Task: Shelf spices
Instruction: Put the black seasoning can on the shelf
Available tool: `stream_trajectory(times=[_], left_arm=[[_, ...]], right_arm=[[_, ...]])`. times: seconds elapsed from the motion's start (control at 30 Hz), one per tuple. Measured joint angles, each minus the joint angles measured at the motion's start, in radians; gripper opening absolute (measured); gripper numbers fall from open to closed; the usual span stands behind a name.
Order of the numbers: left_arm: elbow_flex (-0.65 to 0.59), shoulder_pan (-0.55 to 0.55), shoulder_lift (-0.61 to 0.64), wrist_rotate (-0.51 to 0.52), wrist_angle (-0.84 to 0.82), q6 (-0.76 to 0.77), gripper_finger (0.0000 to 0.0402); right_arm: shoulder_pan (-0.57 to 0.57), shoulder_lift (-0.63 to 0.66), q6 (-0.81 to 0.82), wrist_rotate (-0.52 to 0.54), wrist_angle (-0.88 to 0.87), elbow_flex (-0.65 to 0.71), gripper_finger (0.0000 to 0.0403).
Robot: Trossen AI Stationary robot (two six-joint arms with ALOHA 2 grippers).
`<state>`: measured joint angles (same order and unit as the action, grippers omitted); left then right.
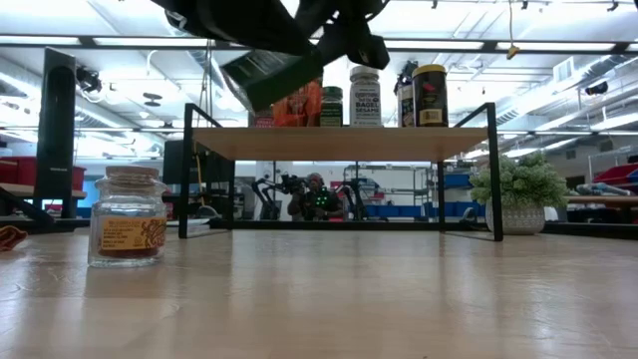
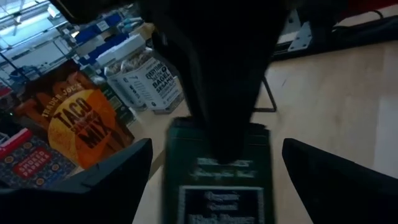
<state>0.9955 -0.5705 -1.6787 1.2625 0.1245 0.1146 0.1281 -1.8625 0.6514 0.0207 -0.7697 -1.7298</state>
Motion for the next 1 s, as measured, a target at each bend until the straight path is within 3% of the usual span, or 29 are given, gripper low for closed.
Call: stream_trajectory(times=[0.2, 0.7, 1.0], left_arm=[[0.0, 0.0, 0.0, 0.001, -0.074, 0.078, 0.0365], [0.0, -0.006, 0.0, 0.034, -0.101, 0.08, 0.0363], [0.0, -0.006, 0.0, 0.033, -0.102, 0.08, 0.031]], right_arm=[[0.004, 0.015, 0.001, 0.0, 0.025, 0.0, 0.0126], [0.003, 0.032, 0.051, 0.072, -0.022, 0.0, 0.0126], [0.001, 0.033, 0.06, 0.097, -0.064, 0.0, 0.0126]])
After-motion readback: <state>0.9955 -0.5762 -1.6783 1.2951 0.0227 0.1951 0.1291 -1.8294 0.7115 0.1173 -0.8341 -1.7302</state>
